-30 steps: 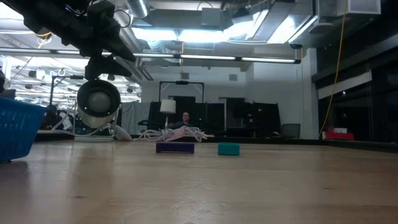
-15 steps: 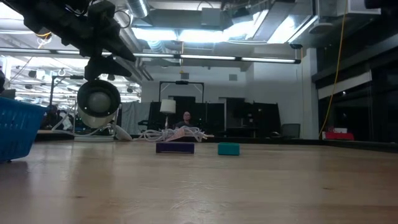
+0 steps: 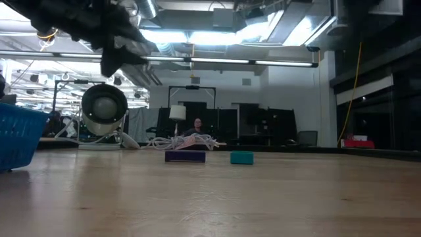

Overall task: Pick & Place Office items
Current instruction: Put the light blue digital clock into the orange basket

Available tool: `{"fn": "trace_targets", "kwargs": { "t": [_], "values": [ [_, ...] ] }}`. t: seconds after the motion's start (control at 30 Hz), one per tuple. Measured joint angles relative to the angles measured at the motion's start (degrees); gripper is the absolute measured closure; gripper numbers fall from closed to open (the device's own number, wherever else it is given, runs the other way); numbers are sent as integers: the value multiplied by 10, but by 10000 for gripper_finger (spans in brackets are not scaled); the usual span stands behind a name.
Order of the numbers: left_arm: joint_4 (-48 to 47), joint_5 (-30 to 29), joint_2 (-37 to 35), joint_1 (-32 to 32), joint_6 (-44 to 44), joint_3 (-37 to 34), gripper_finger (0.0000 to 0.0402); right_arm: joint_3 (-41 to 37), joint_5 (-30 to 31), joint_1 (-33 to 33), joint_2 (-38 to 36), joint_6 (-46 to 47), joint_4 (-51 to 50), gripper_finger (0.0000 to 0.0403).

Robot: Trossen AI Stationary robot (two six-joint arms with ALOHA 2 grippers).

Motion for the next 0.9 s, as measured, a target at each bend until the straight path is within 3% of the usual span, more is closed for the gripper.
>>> {"fn": "trace_targets", "kwargs": {
  "t": [0.17, 0.3, 0.47, 0.57, 0.67, 0.9],
  "values": [
    [33, -9, 0, 1, 1, 0, 192, 0, 190, -52, -50, -16, 13, 143],
    [33, -11, 0, 3, 0, 0, 192, 0, 248, -108, -80, -41, 53, 148],
    [33, -3, 0, 3, 1, 0, 192, 0, 229, -194, -88, -234, 168, 154],
    [32, 6, 0, 3, 9, 0, 192, 0, 185, -247, -88, -339, 240, 158],
    [29, 7, 0, 3, 18, 0, 192, 0, 127, -293, -84, -382, 264, 161],
    [-26, -21, 0, 20, 49, 0, 192, 0, 19, -355, -55, -406, 191, 161]
  ]
}}
